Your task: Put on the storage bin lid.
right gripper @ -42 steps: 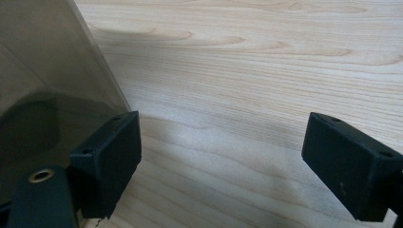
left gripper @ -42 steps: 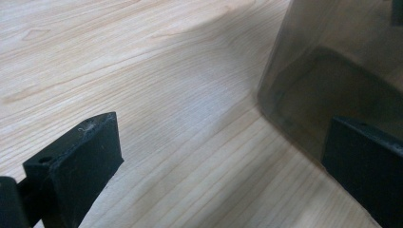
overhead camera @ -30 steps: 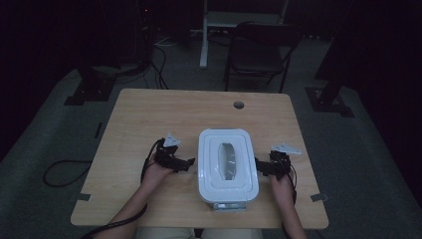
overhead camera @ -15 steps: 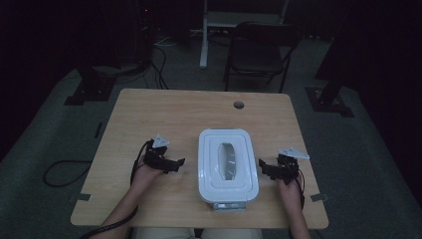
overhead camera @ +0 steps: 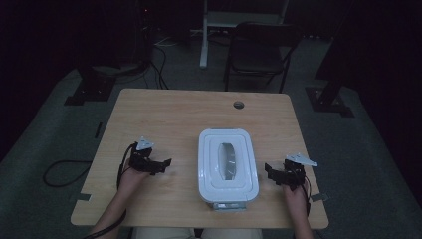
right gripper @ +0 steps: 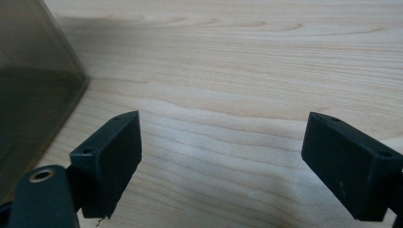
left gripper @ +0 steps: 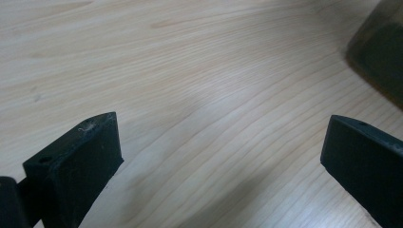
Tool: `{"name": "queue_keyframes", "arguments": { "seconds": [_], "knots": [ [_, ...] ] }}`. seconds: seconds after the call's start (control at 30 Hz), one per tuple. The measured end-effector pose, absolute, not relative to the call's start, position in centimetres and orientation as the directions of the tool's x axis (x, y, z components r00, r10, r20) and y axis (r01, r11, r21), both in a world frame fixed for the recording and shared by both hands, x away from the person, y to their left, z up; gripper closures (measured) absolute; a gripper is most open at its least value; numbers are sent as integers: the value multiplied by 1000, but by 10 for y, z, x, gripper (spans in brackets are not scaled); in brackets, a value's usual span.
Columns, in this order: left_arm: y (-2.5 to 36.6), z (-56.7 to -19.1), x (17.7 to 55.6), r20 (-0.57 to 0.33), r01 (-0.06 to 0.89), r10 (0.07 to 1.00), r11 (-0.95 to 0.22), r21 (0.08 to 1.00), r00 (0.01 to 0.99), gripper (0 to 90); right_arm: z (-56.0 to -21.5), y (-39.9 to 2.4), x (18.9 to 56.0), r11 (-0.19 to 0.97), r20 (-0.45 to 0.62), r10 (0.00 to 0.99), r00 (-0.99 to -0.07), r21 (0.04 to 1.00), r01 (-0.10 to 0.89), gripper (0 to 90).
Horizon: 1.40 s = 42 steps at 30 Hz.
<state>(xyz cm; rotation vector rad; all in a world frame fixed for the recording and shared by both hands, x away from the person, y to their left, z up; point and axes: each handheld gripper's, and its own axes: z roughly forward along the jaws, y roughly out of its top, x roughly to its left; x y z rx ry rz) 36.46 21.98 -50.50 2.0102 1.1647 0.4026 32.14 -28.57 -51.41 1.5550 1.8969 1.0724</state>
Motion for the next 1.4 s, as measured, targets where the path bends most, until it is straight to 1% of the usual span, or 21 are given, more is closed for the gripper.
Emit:
{"name": "queue_keyframes", "arguments": {
  "seconds": [0.17,0.4,0.47,0.5,0.53,0.73,0.87,0.97,1.0,1.03,1.07,1.1,1.13,1.17,1.23,1.33,1.4],
  "knots": [
    [232,-507,358,-89,603,856,-281,747,509,6,-515,-290,318,30,142,961,-238,801,598,133],
    [249,-510,350,-90,620,878,-256,741,471,6,-517,-293,314,48,107,970,-217,794,606,132],
    [259,-511,346,-90,635,895,-237,736,438,6,-517,-298,311,42,97,976,-195,796,604,132],
    [259,-511,346,-90,635,895,-237,736,438,6,-517,-298,311,42,97,976,-195,796,604,132],
    [266,-512,343,-96,643,904,-219,734,417,6,-516,-300,309,43,79,981,-178,805,592,132],
    [279,-512,337,-104,650,921,-181,738,375,7,-513,-308,307,38,66,986,-155,807,590,133],
    [285,-510,332,-87,653,933,-175,737,348,6,-515,-315,305,40,54,989,-137,799,600,133],
    [294,-510,329,-94,675,958,-119,728,270,6,-518,-320,304,36,33,994,-101,789,613,133],
    [294,-510,329,-94,675,958,-119,728,270,6,-518,-320,304,36,33,994,-101,789,613,133],
    [299,-511,327,-85,688,968,-103,719,234,6,-520,-322,305,26,37,995,-88,780,625,133],
    [299,-511,327,-85,688,968,-103,719,234,6,-520,-322,305,26,37,995,-88,780,625,133],
    [303,-512,326,-78,698,977,-86,711,200,6,-522,-324,305,31,26,997,-79,768,640,133],
    [303,-512,326,-78,698,977,-86,711,200,6,-522,-324,305,31,26,997,-79,768,640,133],
    [309,-513,324,-76,705,982,-68,706,171,6,-525,-324,305,35,15,997,-71,757,653,133],
    [313,-514,322,-78,708,985,-55,704,155,6,-527,-326,306,31,16,998,-64,745,667,136],
    [318,-514,321,-84,716,988,-33,697,127,6,-527,-326,306,27,18,998,-61,744,668,137],
    [327,-516,317,-81,724,993,-7,690,86,6,-528,-326,309,26,23,998,-63,726,687,136]
  ]
}}
